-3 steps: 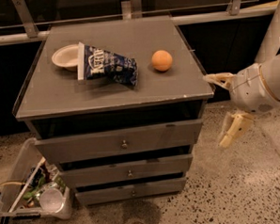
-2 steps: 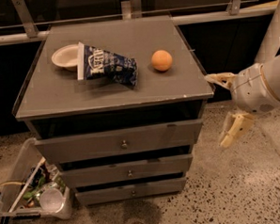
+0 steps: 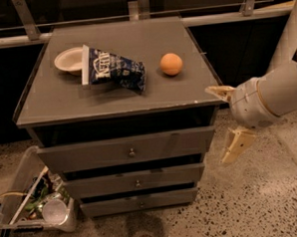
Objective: Open top drawer
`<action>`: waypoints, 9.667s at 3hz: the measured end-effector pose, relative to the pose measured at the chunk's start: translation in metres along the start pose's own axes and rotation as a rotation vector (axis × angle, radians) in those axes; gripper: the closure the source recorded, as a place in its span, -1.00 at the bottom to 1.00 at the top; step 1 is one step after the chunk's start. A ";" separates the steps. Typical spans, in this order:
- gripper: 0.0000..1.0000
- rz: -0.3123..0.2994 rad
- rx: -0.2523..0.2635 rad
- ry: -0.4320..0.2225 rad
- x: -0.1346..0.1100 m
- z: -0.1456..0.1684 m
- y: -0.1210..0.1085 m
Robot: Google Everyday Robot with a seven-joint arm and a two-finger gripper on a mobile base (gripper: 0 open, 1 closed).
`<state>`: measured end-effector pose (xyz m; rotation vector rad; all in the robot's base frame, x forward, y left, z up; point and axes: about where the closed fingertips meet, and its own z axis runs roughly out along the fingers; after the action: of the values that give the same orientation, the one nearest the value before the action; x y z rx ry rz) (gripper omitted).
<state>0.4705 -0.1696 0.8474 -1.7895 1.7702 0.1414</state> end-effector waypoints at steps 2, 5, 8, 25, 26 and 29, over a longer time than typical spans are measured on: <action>-1.00 0.002 -0.004 0.021 0.024 0.054 0.005; -1.00 -0.039 -0.033 0.090 0.052 0.127 0.000; -1.00 -0.070 -0.014 0.053 0.060 0.186 -0.023; 0.66 0.016 -0.088 -0.210 0.072 0.202 0.020; 1.00 0.016 -0.087 -0.211 0.069 0.199 0.018; 0.19 -0.002 -0.074 -0.228 0.058 0.189 0.024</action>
Offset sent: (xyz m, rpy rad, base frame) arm 0.0279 0.0031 -0.0923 -0.0189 0.0112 -0.0226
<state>0.5174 -0.1267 0.6584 -1.7496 1.6195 0.3996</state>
